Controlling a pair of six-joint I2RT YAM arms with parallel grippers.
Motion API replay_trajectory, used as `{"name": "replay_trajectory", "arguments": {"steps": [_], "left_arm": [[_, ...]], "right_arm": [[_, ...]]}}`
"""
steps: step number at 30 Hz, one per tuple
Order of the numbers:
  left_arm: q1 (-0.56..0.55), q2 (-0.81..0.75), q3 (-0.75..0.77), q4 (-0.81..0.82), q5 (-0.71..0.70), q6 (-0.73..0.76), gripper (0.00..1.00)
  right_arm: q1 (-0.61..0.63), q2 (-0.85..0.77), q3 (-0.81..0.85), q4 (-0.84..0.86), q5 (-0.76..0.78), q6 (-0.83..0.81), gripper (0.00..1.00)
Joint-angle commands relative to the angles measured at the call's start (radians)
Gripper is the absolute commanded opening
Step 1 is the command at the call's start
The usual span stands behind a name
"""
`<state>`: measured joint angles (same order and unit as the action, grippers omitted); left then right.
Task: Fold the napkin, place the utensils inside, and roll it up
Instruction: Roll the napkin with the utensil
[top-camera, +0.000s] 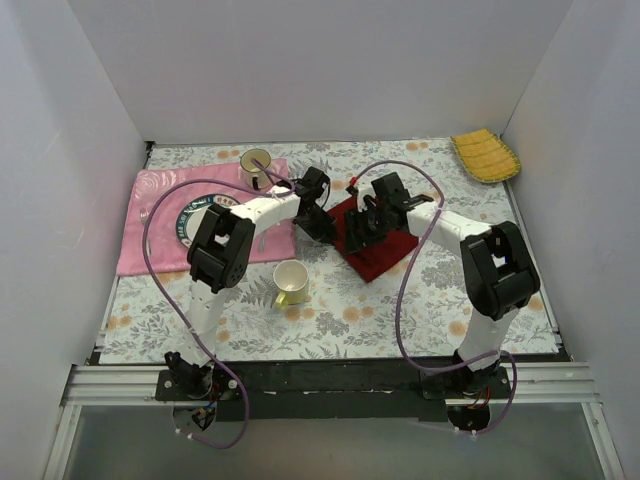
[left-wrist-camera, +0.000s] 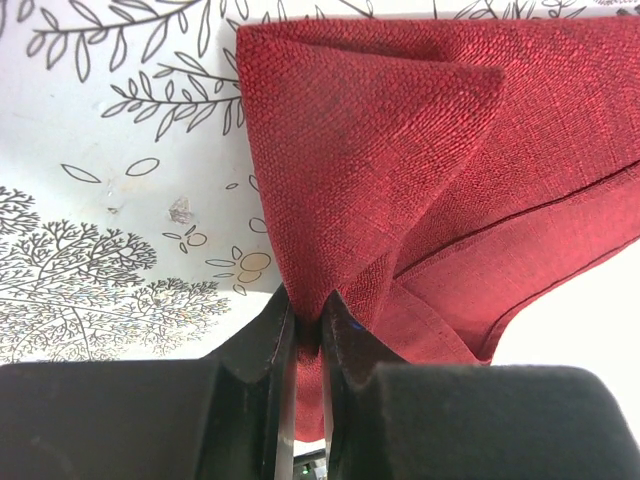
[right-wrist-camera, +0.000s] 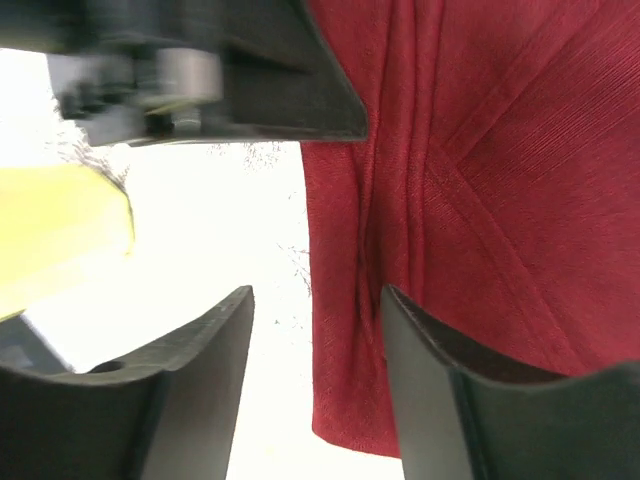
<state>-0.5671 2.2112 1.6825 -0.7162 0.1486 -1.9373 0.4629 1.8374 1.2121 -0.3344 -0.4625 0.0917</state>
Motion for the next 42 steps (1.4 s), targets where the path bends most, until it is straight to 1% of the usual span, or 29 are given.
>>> {"name": "replay_trajectory", "arguments": {"steps": [1,2,4,5,7,8,10,11,13,14,20,24,26,29,30,32,33,34,35,36,38,39,41,42], "left_arm": [[-0.002,0.054,0.011,-0.16,-0.06,0.037,0.0],[-0.001,0.054,0.02,-0.17,-0.058,0.04,0.0],[-0.001,0.054,0.028,-0.178,-0.058,0.043,0.0],[-0.001,0.056,0.037,-0.186,-0.054,0.044,0.0],[-0.001,0.059,0.045,-0.193,-0.047,0.046,0.0],[-0.001,0.062,0.052,-0.206,-0.047,0.05,0.0],[-0.001,0.064,0.062,-0.213,-0.04,0.052,0.0],[-0.001,0.062,0.06,-0.209,-0.037,0.052,0.0],[-0.001,0.056,0.051,-0.209,-0.034,0.047,0.0],[-0.001,0.056,0.046,-0.204,-0.029,0.044,0.0],[-0.001,0.044,0.034,-0.201,-0.02,0.04,0.0],[-0.001,0.039,0.034,-0.2,-0.017,0.04,0.0],[-0.002,0.039,0.034,-0.201,-0.017,0.038,0.0],[-0.001,0.038,0.036,-0.201,-0.015,0.038,0.0],[-0.001,0.038,0.036,-0.201,-0.018,0.038,0.0],[-0.001,0.038,0.036,-0.203,-0.018,0.041,0.0],[-0.001,0.035,0.037,-0.201,-0.02,0.043,0.0],[-0.001,0.033,0.037,-0.2,-0.023,0.046,0.0],[-0.001,0.03,0.037,-0.193,-0.029,0.057,0.0],[-0.001,0.022,0.033,-0.187,-0.038,0.063,0.0],[-0.001,0.009,0.02,-0.155,-0.044,0.083,0.0],[-0.002,0.002,0.007,-0.14,-0.052,0.115,0.0],[-0.001,-0.027,-0.023,-0.086,-0.049,0.141,0.0],[0.003,-0.041,-0.038,-0.057,-0.038,0.177,0.0]], "right_arm": [[0.086,-0.121,-0.075,0.065,0.269,-0.089,0.65],[0.103,-0.136,-0.097,0.101,0.336,-0.121,0.65],[0.156,-0.167,-0.163,0.19,0.404,-0.145,0.66],[0.177,-0.176,-0.183,0.221,0.491,-0.171,0.66],[0.241,-0.188,-0.239,0.277,0.563,-0.199,0.67],[0.258,-0.188,-0.256,0.323,0.628,-0.214,0.67],[0.302,-0.179,-0.281,0.366,0.682,-0.224,0.67],[0.316,-0.176,-0.29,0.414,0.735,-0.23,0.67],[0.344,-0.159,-0.296,0.437,0.774,-0.234,0.67],[0.352,-0.152,-0.298,0.464,0.818,-0.234,0.67],[0.402,-0.11,-0.301,0.537,0.912,-0.256,0.65],[0.401,-0.047,-0.283,0.54,0.907,-0.271,0.63],[0.402,-0.038,-0.286,0.545,0.897,-0.268,0.6],[0.401,-0.023,-0.284,0.534,0.898,-0.233,0.5],[0.402,-0.021,-0.286,0.535,0.901,-0.225,0.44],[0.401,-0.015,-0.29,0.525,0.917,-0.196,0.35],[0.402,-0.013,-0.289,0.517,0.921,-0.185,0.29],[0.401,-0.013,-0.295,0.514,0.921,-0.178,0.26],[0.401,-0.02,-0.298,0.512,0.911,-0.167,0.23],[0.398,-0.021,-0.301,0.506,0.9,-0.15,0.16],[0.393,-0.02,-0.304,0.497,0.856,-0.132,0.09],[0.384,-0.017,-0.306,0.491,0.835,-0.113,0.03],[0.372,-0.007,-0.306,0.488,0.779,-0.099,0.01],[0.356,-0.004,-0.304,0.473,0.753,-0.099,0.01]]}}
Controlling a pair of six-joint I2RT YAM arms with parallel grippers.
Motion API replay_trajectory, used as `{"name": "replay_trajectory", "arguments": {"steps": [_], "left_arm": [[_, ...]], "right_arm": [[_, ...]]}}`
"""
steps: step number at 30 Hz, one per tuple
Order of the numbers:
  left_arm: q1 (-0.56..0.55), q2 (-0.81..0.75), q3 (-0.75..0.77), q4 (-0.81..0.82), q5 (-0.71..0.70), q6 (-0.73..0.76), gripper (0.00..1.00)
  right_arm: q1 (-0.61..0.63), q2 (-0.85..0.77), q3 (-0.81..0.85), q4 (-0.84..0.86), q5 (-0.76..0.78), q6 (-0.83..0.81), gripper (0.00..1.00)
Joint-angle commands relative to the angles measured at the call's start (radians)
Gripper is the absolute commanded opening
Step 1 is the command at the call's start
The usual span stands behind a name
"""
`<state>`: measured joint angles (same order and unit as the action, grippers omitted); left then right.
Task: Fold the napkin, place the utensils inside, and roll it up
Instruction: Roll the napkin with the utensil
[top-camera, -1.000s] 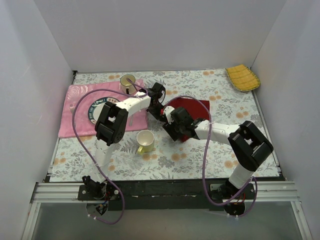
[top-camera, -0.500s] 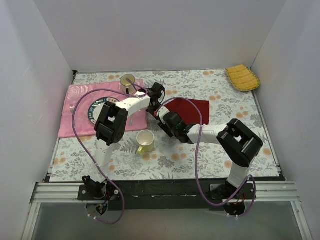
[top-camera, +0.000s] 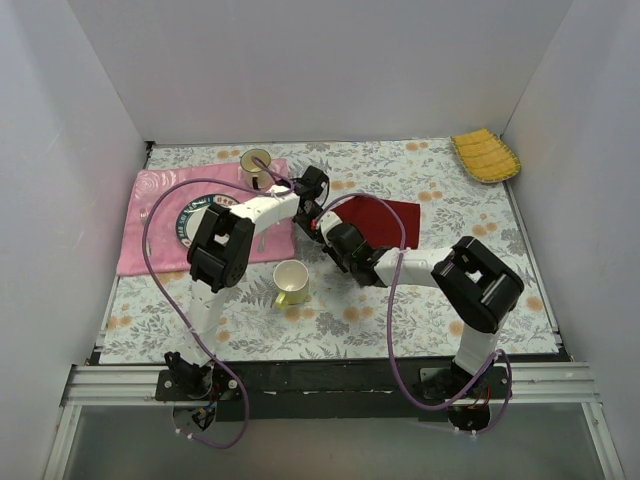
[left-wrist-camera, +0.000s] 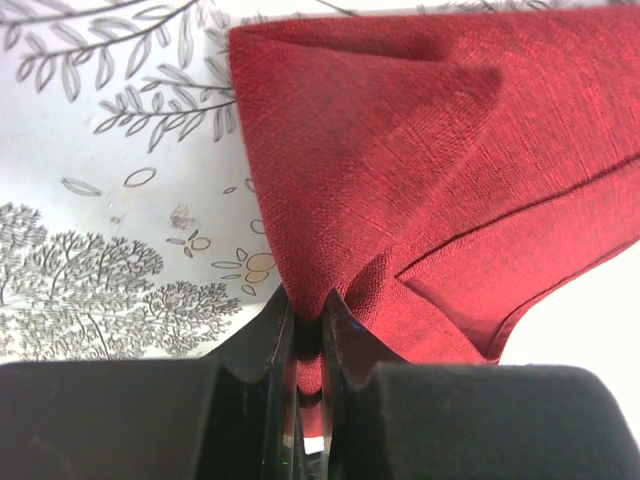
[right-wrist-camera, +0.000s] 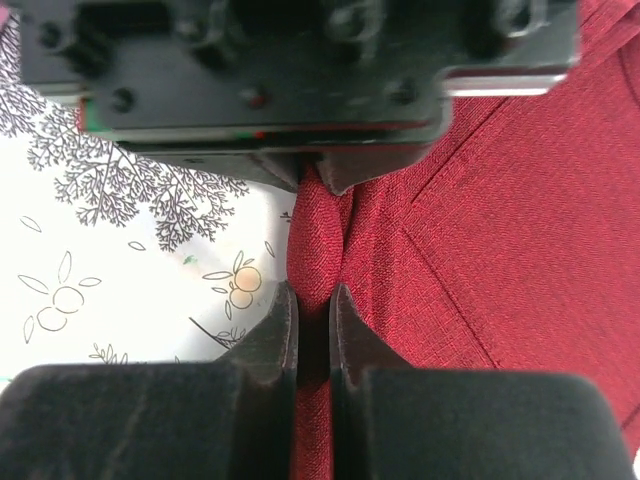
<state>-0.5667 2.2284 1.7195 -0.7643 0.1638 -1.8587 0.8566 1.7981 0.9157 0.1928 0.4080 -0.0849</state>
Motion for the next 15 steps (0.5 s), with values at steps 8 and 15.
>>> {"name": "replay_trajectory", "arguments": {"steps": [8,15], "left_arm": [[0.06,-0.206,-0.285,0.295,0.066,0.197,0.42],[0.123,-0.289,-0.296,0.381,0.128,0.263,0.53]], "right_arm": [[-0.145,0.021,-0.018,-0.082,-0.401,0.162,0.01],[-0.263,0.043,0.006,-0.098,-0.655,0.208,0.01]]}}
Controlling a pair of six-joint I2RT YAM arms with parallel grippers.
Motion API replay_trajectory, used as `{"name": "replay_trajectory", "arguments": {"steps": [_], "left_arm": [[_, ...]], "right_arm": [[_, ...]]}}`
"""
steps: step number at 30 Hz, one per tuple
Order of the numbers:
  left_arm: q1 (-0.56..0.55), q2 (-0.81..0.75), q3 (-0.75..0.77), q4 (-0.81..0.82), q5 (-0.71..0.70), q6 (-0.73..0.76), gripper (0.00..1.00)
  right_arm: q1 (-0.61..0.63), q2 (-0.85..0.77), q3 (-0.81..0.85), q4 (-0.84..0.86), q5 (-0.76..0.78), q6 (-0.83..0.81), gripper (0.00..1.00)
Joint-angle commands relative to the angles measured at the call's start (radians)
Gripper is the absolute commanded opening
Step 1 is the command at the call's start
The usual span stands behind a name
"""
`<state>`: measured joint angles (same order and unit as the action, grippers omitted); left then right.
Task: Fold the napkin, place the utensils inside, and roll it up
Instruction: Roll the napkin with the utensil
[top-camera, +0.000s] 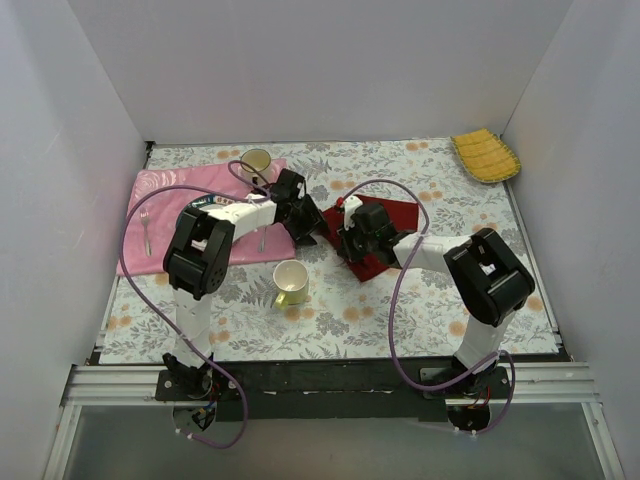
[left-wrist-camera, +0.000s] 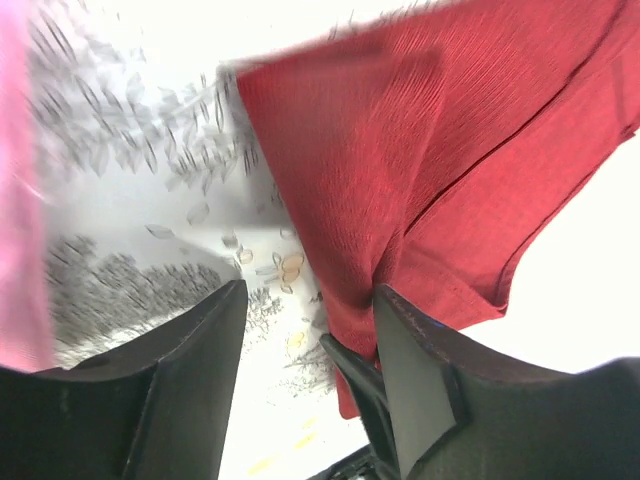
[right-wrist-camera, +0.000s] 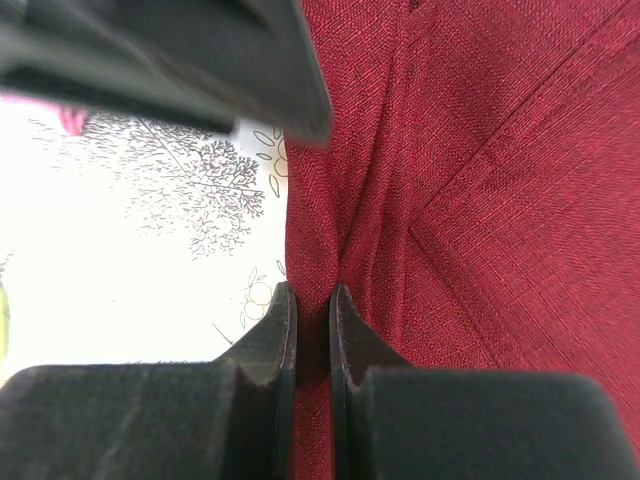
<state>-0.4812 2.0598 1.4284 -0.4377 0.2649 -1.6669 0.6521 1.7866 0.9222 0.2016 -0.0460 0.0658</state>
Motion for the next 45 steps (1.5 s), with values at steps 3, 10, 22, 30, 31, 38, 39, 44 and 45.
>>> {"name": "replay_trajectory", "arguments": {"steps": [3,10,22,30,31,38,39,44,45], "left_arm": [[0.049,-0.165,-0.034,0.071,0.048,0.081,0.54],[0.036,-0.193,-0.115,0.195,0.184,0.067,0.52],[-0.043,-0.149,-0.18,0.206,0.106,-0.151,0.63],[-0.08,-0.052,-0.06,0.003,-0.047,-0.235,0.59],[-0.086,-0.044,-0.053,-0.016,-0.065,-0.24,0.59],[-0.109,0.013,-0.022,-0.056,-0.183,-0.202,0.56],[-0.109,0.016,-0.02,-0.053,-0.194,-0.191,0.55],[-0.111,0.01,-0.049,0.0,-0.285,-0.073,0.36],[-0.111,0.002,-0.06,0.034,-0.289,-0.059,0.34]], "right_arm": [[-0.114,0.088,0.024,-0.117,-0.337,0.088,0.01],[-0.261,0.252,0.066,-0.087,-0.739,0.252,0.01],[-0.342,0.343,-0.022,0.205,-0.92,0.508,0.01],[-0.351,0.338,-0.032,0.237,-0.924,0.513,0.01],[-0.351,0.338,-0.037,0.246,-0.927,0.514,0.01],[-0.353,0.341,-0.071,0.32,-0.956,0.516,0.01],[-0.351,0.343,-0.072,0.32,-0.959,0.511,0.01],[-0.353,0.317,-0.068,0.263,-0.965,0.433,0.01],[-0.353,0.312,-0.057,0.242,-0.966,0.413,0.01]]}}
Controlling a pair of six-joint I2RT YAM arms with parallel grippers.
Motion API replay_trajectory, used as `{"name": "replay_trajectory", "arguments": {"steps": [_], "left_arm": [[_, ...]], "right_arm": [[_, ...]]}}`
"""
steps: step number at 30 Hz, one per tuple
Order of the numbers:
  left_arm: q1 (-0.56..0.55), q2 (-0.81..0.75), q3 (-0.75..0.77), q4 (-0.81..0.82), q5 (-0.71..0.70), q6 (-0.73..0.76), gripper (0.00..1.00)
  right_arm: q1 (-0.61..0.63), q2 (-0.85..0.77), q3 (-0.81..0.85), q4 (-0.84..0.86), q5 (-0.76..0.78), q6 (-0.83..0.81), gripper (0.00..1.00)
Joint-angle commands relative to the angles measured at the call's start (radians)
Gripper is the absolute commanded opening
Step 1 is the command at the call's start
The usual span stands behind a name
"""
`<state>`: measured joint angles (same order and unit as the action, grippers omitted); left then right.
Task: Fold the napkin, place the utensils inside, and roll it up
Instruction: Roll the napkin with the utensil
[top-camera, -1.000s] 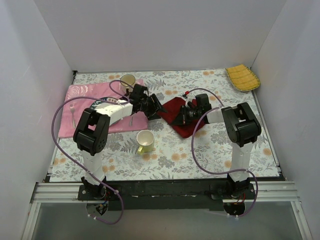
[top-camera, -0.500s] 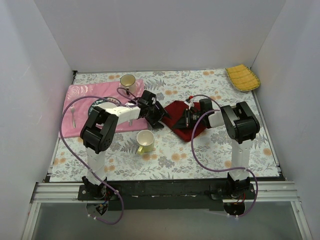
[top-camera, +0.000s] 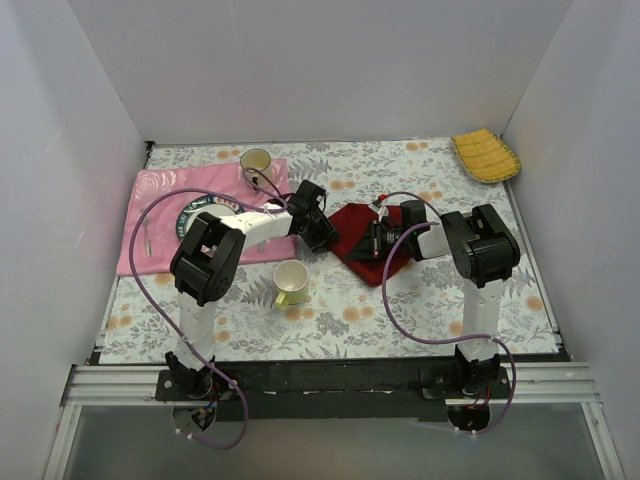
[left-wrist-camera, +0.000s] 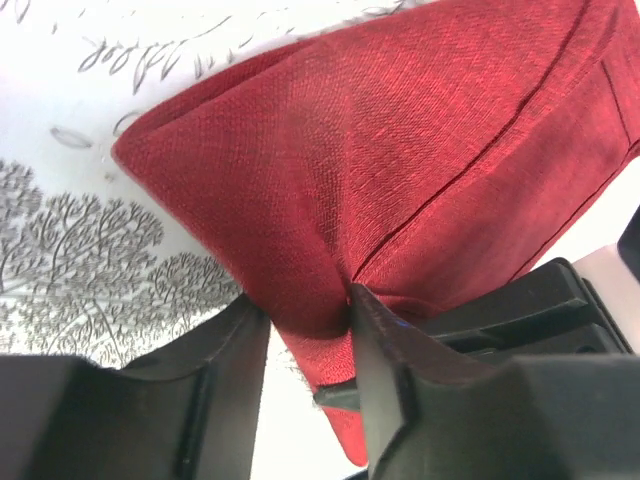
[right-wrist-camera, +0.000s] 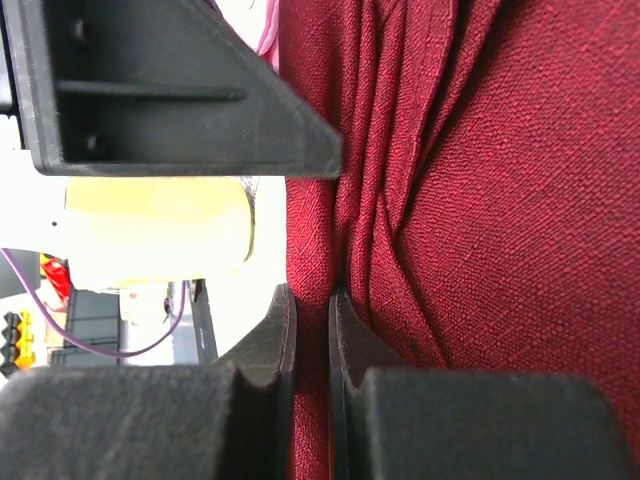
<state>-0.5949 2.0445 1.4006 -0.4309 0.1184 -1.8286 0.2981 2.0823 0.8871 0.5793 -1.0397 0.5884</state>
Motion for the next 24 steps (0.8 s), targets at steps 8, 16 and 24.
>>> {"name": "replay_trajectory", "arguments": {"steps": [8,16,24], "left_arm": [[0.0,-0.004,-0.017,0.047,-0.079,0.157,0.06],[-0.023,0.019,0.058,-0.109,-0.008,0.025,0.0],[-0.054,0.006,0.084,-0.183,-0.037,-0.057,0.0]], "right_arm": [[0.012,-0.044,0.067,-0.479,0.131,-0.358,0.02],[0.123,-0.209,0.208,-0.847,0.52,-0.53,0.36],[0.275,-0.323,0.282,-0.932,0.922,-0.518,0.56]]}}
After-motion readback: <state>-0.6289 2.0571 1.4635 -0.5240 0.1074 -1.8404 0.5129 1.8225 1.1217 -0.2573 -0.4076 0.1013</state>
